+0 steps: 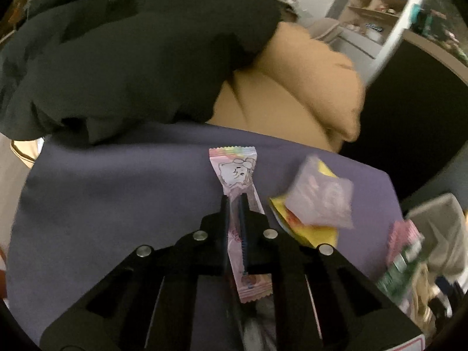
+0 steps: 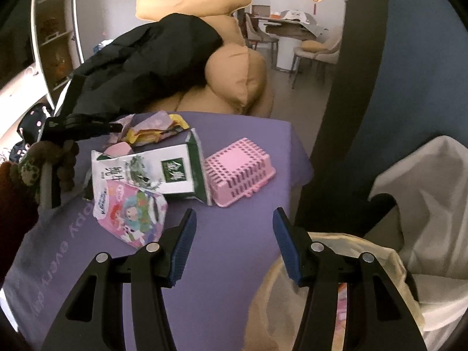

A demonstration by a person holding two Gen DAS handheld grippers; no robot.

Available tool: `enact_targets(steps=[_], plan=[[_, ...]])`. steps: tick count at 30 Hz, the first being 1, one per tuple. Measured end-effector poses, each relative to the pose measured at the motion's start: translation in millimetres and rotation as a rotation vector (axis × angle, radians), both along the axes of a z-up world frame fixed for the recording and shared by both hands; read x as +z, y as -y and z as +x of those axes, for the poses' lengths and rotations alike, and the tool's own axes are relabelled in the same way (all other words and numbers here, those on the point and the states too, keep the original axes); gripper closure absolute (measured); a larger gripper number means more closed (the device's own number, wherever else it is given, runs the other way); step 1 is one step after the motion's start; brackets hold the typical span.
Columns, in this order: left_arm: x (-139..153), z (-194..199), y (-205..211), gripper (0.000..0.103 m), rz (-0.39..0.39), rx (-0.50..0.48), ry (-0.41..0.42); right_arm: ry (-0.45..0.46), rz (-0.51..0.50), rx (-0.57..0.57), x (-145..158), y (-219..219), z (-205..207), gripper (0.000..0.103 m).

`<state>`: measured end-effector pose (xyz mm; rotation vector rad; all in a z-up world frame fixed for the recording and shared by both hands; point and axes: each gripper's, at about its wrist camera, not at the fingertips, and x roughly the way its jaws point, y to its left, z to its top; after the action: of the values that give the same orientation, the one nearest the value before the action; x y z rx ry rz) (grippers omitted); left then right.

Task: Collect trash
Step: 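Grasp the pink cartoon candy wrapper with the left gripper, then reach the right gripper to the pink Kleenex tissue pack and grasp it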

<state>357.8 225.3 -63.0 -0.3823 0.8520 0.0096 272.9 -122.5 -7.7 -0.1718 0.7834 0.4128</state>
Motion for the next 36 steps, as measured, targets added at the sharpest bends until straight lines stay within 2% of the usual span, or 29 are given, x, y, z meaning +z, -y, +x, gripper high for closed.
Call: enact_targets(steps=[7, 14, 18, 21, 23, 27, 32, 36], plan=[[24, -85, 14, 0.097, -0.061, -0.117, 0.032, -0.03, 0.026, 0.125, -9, -36, 2, 0.052], [17, -152, 28, 0.096, -0.074, -0.124, 0.015, -0.024, 0.003, 0.232, -15, -82, 20, 0.052], [8, -177, 31, 0.096, -0.08, -0.107, -0.003, -0.085, -0.012, 0.246, -28, -89, 33, 0.052], [6, -184, 29, 0.096, -0.1, -0.085, 0.004, -0.111, 0.007, 0.237, -30, -83, 24, 0.052], [5, -189, 30, 0.096, -0.114, -0.079, 0.009, -0.163, 0.032, 0.254, -34, -78, 13, 0.052], [3, -193, 34, 0.096, -0.127, -0.068, 0.014, -0.223, 0.0, 0.302, -44, -73, -18, 0.052], [3, -204, 40, 0.095, -0.09, -0.059, 0.017, -0.154, -0.056, 0.312, -37, -73, -44, 0.052], [5, -212, 43, 0.095, -0.06, -0.06, 0.023, -0.122, 0.01, 0.315, -23, -74, -42, 0.052]])
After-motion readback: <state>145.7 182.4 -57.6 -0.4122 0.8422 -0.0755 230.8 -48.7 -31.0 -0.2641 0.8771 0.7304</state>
